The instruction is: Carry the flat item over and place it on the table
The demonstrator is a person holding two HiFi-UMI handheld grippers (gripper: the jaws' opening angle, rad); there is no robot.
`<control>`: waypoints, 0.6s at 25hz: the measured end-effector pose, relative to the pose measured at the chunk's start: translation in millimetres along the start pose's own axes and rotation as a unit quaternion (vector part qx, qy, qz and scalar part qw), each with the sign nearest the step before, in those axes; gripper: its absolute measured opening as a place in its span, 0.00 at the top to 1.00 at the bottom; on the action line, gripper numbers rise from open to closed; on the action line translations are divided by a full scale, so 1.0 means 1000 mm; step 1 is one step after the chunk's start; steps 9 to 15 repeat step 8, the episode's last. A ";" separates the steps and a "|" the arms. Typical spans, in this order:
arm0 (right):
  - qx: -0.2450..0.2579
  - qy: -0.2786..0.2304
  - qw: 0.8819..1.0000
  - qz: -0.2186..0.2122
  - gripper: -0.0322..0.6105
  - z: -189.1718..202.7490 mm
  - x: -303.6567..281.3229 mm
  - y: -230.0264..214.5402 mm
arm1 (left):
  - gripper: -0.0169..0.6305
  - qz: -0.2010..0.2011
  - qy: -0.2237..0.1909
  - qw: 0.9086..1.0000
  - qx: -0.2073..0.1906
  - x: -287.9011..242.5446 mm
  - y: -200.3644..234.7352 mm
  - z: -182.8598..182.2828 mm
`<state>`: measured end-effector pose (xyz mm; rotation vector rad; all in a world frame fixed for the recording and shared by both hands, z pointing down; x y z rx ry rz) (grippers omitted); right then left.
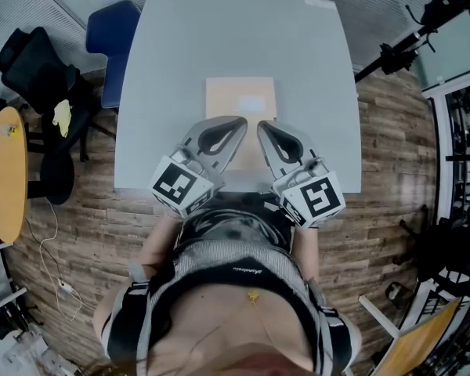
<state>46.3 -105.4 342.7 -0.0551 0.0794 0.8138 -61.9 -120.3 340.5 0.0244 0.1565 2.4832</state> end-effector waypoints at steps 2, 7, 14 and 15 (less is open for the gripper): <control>0.001 0.001 1.000 0.000 0.95 0.000 0.000 0.000 | 0.96 0.004 -0.002 1.000 0.001 0.001 0.000 0.001; 0.003 0.003 1.000 -0.001 0.95 0.000 0.000 0.000 | 0.96 0.005 -0.004 1.000 0.001 0.000 0.001 0.005; 0.004 0.004 1.000 -0.002 0.95 0.000 0.000 0.000 | 0.96 0.003 -0.003 1.000 0.001 0.000 0.001 0.005; 0.004 0.004 1.000 -0.002 0.95 0.000 0.000 0.000 | 0.96 0.003 -0.003 1.000 0.001 0.000 0.001 0.005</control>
Point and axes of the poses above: the fingertips, and each gripper's own axes: x backward along the fingers, y to its left, z out of its underside, the point moved 6 cm from there along x, backward along the fingers
